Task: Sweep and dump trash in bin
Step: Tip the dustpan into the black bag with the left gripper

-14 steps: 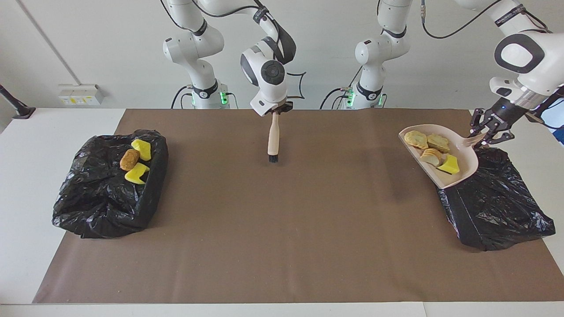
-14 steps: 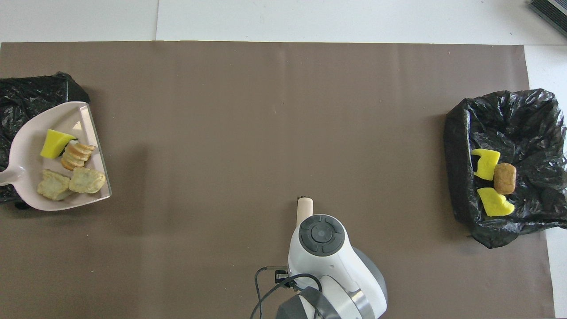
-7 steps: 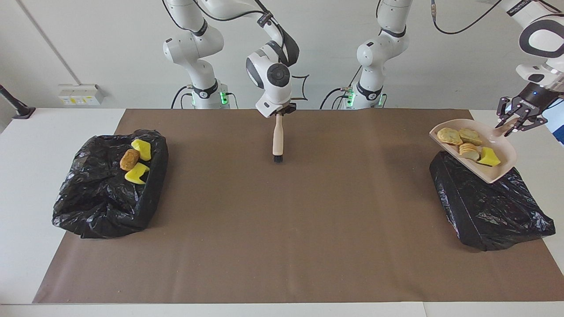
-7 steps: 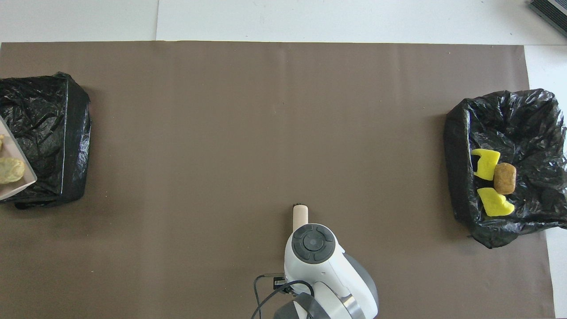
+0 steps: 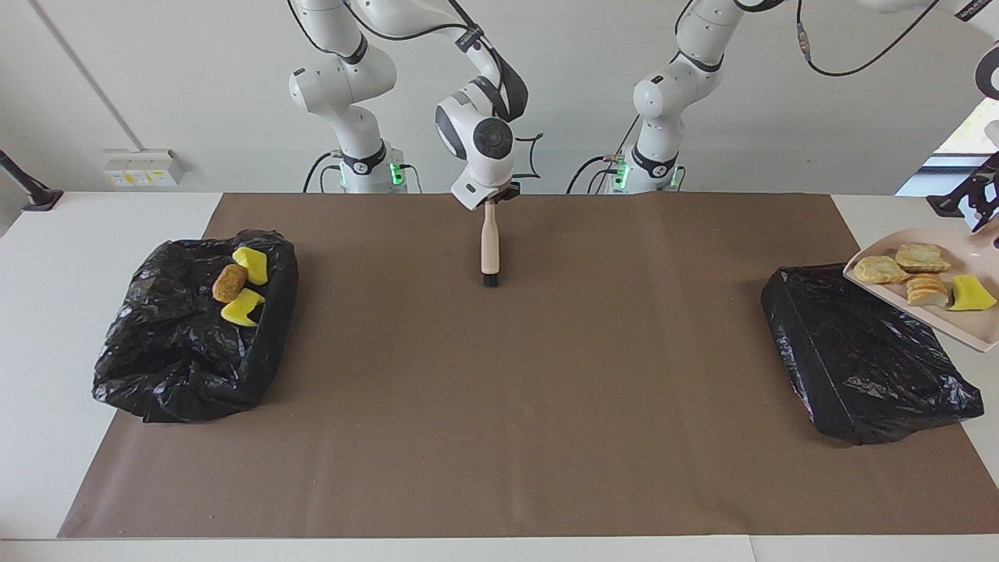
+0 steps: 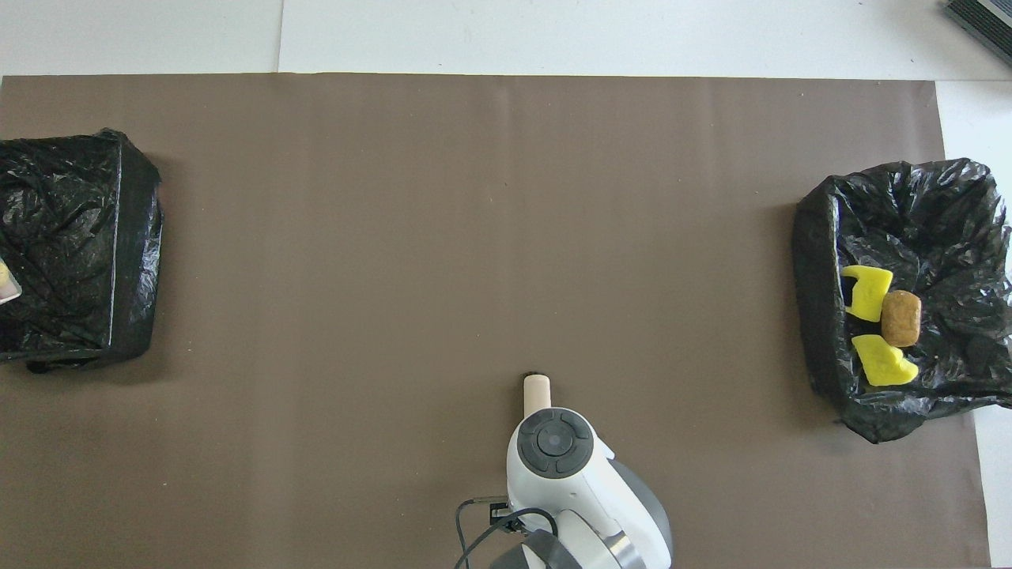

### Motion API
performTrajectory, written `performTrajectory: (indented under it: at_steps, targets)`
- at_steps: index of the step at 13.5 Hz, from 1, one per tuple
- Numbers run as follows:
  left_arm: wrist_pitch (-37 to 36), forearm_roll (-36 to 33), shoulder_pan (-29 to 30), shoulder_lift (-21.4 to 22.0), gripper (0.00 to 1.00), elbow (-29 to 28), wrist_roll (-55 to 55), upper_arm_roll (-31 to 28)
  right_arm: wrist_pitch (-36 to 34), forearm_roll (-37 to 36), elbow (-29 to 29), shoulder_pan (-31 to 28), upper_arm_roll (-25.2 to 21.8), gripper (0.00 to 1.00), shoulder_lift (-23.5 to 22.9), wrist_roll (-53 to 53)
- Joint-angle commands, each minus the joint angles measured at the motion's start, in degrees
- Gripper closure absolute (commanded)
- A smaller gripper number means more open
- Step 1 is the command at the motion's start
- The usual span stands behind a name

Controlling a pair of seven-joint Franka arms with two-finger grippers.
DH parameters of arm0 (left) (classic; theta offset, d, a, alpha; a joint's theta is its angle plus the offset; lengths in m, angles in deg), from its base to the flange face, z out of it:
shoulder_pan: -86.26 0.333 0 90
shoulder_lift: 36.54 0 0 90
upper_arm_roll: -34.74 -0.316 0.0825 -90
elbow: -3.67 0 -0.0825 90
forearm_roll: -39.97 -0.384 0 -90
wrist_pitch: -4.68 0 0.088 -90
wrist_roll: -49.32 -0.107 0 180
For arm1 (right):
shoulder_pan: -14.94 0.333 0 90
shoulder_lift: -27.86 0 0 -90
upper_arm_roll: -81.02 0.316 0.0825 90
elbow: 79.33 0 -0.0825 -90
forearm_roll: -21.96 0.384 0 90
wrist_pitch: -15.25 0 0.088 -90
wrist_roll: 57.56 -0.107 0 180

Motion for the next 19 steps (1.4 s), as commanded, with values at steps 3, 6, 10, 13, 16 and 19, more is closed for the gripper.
performTrajectory:
  at_steps: [3, 6, 10, 13, 16, 19]
  targets:
    - [0.16, -16.58, -6.95, -0.79, 1.00, 0.03, 10.21, -0.56, 0.35, -0.73, 2.80, -0.03, -0.28, 0.00, 1.44, 0.94]
    - [-0.20, -24.57, -8.97, -0.96, 1.00, 0.64, 10.47, -0.56, -2.27, -0.81, 7.80, -1.61, -0.81, 0.00, 3.02, 0.86]
    - [-1.33, -33.10, -10.73, -0.44, 1.00, 0.73, 10.83, -0.39, -10.71, -6.86, 14.66, -8.81, -0.73, 0.00, 5.40, 1.21]
    - [-6.07, -37.76, -14.33, 0.27, 1.00, 1.17, 11.35, -0.47, -11.61, -10.73, 18.27, -13.20, -0.90, 0.00, 6.19, 1.38]
    - [-9.67, -42.77, -17.93, 0.71, 1.00, 1.35, 12.40, -0.47, -10.73, -13.81, 22.31, -17.60, -0.81, 0.00, 5.84, 1.65]
    - [-12.32, -45.51, -19.52, 1.15, 1.00, 2.40, 13.29, -0.39, -10.64, -17.06, 26.36, -21.03, -0.73, 0.00, 4.96, 1.73]
